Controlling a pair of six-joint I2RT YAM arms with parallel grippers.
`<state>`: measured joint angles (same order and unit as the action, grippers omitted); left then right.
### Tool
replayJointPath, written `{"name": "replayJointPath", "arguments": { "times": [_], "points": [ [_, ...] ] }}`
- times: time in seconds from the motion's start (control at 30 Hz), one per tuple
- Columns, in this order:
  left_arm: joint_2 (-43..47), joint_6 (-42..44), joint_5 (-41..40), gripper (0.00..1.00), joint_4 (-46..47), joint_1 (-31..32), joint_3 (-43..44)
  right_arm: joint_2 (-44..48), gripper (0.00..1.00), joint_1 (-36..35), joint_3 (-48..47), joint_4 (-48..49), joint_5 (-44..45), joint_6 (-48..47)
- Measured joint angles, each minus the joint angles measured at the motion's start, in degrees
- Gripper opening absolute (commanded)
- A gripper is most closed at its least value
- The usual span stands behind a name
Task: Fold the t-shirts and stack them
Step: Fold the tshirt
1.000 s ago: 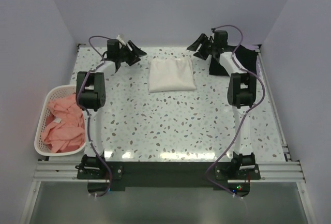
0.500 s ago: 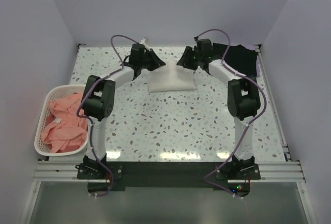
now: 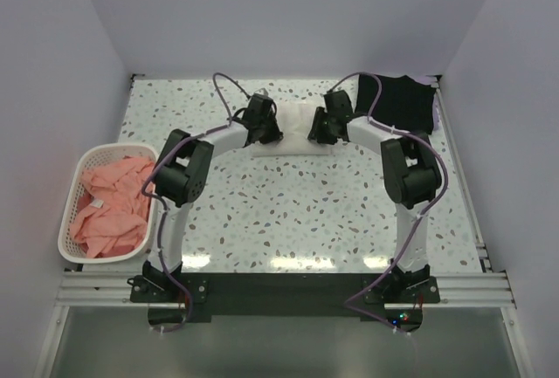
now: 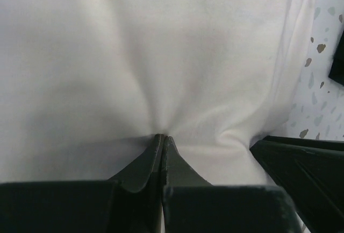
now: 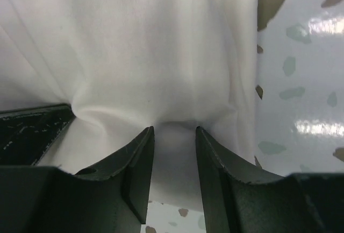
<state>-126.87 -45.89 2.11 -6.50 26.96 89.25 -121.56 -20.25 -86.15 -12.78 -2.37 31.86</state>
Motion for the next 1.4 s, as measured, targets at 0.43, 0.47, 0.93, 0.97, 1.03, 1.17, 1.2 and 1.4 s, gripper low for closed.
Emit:
{"name": "replayJointPath", "arguments": {
  "times": [0.43,0.47,0.93,0.97,1.03,1.17,1.2,1.4],
  "points": [
    [16.2,-2.47,-5.77,0.0,1.62,8.52,-22.69,18.29,0.39,-3.34,26.27,5.03,-1.75,1.2],
    [18.38,-2.82,-5.73,0.0,2.01,9.51,-25.66,20.98,0.39,-3.85,29.4,5.09,-2.19,1.38],
    [49.7,-7.23,-3.87,0.18,-4.68,23.43,-54.45,53.42,0.46,-12.98,52.0,-3.08,-4.24,3.28],
    [51.49,-7.26,-4.61,0.19,-6.08,23.32,-54.31,54.75,0.47,-12.96,51.93,-4.0,-3.93,3.19],
    [54.86,-7.06,-6.08,0.21,-9.2,22.62,-53.18,56.61,0.47,-12.96,51.01,-5.51,-2.91,3.1],
    [58.75,-5.44,-8.26,0.25,-12.41,16.55,-49.22,54.07,0.45,-12.94,46.21,-6.23,-1.33,2.56],
    [59.08,-4.9,-8.83,0.28,-12.59,14.38,-48.52,52.13,0.45,-12.85,44.39,-5.81,-1.14,2.4],
    [55.56,-0.87,-11.61,0.34,-15.34,5.22,-44.68,41.81,0.45,-12.57,38.27,-3.58,0.24,1.36]
  ]
}}
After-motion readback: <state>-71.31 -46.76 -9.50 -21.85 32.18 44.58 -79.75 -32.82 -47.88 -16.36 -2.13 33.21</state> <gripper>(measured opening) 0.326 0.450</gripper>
